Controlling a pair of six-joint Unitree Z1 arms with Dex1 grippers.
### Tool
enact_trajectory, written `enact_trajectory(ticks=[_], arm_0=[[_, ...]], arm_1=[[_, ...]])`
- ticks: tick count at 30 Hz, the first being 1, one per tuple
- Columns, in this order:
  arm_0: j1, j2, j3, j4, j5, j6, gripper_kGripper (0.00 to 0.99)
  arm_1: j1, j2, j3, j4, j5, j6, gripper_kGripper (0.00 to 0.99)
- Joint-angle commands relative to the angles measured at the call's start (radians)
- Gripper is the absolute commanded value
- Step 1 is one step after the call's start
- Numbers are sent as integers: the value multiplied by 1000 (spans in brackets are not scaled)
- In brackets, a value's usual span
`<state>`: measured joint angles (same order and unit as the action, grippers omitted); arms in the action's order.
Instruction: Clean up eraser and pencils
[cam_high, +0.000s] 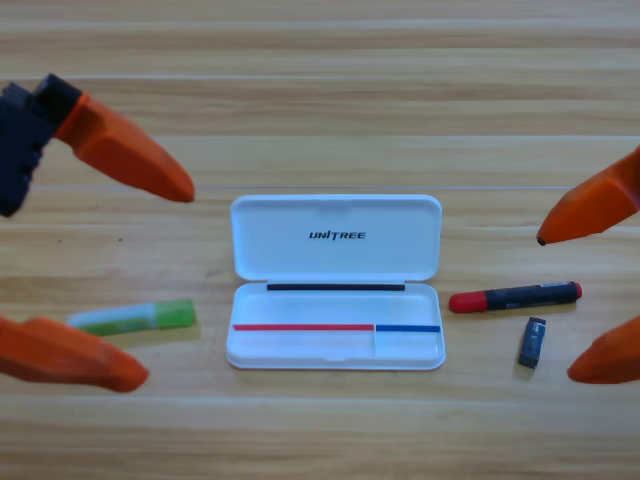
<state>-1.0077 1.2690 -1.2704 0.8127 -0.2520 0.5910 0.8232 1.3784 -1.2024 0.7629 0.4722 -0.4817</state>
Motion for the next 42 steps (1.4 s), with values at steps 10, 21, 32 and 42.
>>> enact_trajectory(ticks=[10,21,32,42], arm_0=[[-22,76,-38,25,30,-8,963],[-22,104,-64,42,65,0,966],[95,282,-211,175,326,121,990],[278,435,-179,177,415,176,990]], arm_1=[[30,-22,52,-28,0,18,986],[-16,-30,66,-47,-279,256,986],[-52,254,-126,154,-409,508,988],[-90,534,-194,187,-451,1092,989]])
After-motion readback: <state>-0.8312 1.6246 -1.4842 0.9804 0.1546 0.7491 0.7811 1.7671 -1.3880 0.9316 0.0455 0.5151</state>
